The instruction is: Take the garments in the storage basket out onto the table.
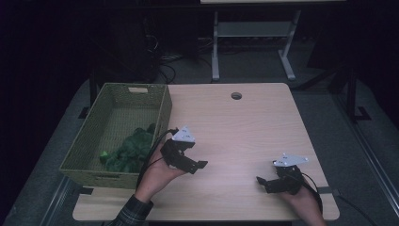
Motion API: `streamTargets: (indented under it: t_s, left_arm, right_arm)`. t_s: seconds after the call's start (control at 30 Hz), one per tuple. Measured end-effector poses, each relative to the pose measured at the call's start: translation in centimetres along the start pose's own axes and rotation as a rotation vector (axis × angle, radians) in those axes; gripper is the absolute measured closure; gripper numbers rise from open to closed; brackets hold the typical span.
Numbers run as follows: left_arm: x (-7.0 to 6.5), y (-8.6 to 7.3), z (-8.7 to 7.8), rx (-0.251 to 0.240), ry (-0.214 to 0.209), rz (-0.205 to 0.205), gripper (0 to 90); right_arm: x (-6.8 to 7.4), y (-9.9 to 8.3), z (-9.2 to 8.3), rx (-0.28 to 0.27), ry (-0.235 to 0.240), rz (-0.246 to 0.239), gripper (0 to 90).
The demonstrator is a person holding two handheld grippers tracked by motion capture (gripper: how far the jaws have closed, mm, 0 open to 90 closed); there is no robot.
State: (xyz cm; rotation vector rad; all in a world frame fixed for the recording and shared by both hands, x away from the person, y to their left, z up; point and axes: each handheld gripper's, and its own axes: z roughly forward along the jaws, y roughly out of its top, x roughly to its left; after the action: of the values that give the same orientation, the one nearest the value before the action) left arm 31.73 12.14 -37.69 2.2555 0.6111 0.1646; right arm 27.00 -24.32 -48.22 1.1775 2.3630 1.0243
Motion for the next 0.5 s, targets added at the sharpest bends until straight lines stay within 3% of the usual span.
streamTargets:
  t_s: [0.5]
  left_arm:
    - [1.4, 1.2, -2.3, -0.012, -0.008, -0.005, 14.7]
  right_arm:
    - [0.0, 0.0, 0.0, -0.001, 0.0, -0.001, 8.4]
